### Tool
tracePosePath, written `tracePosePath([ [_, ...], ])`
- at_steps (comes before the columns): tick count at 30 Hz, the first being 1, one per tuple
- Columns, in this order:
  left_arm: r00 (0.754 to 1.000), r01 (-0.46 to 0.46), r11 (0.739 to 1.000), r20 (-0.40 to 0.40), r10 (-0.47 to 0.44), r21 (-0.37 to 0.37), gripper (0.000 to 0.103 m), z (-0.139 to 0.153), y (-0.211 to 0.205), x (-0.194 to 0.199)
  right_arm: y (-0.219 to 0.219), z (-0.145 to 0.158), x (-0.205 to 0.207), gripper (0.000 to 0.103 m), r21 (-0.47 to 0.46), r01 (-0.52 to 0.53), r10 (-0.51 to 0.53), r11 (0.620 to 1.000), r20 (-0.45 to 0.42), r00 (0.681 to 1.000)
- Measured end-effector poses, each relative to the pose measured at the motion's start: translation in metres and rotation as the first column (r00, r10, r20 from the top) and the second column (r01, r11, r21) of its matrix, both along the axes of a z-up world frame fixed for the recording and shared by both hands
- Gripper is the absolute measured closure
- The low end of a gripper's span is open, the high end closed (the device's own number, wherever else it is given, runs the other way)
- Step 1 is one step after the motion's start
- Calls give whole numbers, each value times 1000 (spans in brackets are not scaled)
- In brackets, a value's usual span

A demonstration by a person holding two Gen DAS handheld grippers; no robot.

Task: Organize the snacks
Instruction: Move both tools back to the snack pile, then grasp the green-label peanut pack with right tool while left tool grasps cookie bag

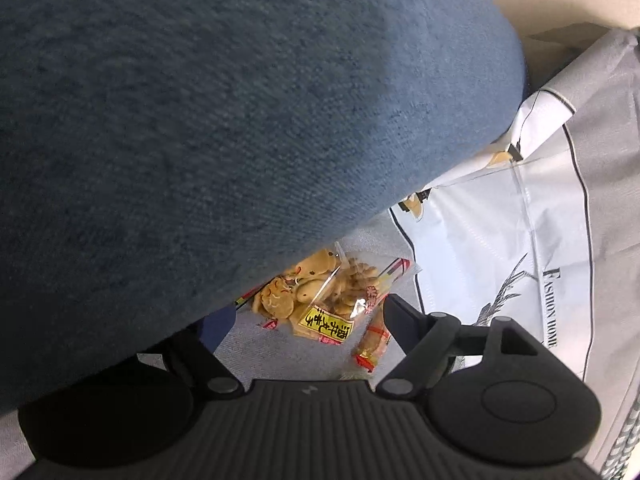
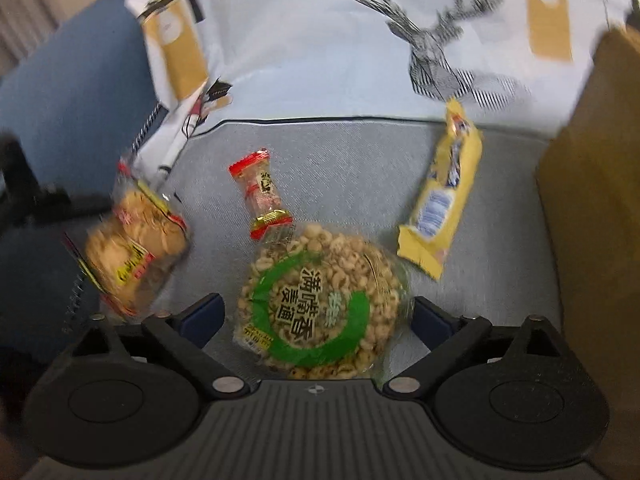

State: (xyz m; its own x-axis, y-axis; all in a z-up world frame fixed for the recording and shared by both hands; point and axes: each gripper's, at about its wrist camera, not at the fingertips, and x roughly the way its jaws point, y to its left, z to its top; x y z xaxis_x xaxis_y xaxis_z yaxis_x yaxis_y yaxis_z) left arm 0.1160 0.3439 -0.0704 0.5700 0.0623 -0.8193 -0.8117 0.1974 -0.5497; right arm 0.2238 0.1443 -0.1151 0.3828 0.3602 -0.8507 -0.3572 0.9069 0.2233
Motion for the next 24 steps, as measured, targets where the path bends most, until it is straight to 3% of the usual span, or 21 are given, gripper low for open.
tracePosePath([
  [2,1000,4,1000,-1,-4,5,19,2,-3,-3,1,1,-3,18,-10,-7,8,1000,32,999],
  [7,1000,18,1000,-15,-18,21,23,4,-2,12,-22,15,-8,21,-6,-2,3,1000,13,1000],
  [10,999,38,999,-24,-37,36,29,4,-4,16,-44,41,-30,21,-12,-28,29,1000,56,998],
  [14,998,68,996,5,-68,55,63,7,-7,18,-72,71,-76,21,-42,-96,101,995,132,986],
  [15,996,86,995,11,-87,57,86,8,-7,19,-80,75,-88,21,-49,-106,112,993,143,983],
  [16,993,114,992,8,-115,52,96,8,-7,21,-88,79,-99,21,-41,-118,123,992,154,980],
  [18,990,140,989,18,-141,50,102,9,-7,21,-98,80,-117,21,-54,-130,137,990,186,973],
  [22,969,245,968,16,-246,51,103,13,-14,28,-95,68,-142,21,-93,-165,185,982,263,947],
  [24,955,294,955,22,-295,34,103,16,-16,29,-90,58,-146,21,-93,-186,204,978,258,944],
])
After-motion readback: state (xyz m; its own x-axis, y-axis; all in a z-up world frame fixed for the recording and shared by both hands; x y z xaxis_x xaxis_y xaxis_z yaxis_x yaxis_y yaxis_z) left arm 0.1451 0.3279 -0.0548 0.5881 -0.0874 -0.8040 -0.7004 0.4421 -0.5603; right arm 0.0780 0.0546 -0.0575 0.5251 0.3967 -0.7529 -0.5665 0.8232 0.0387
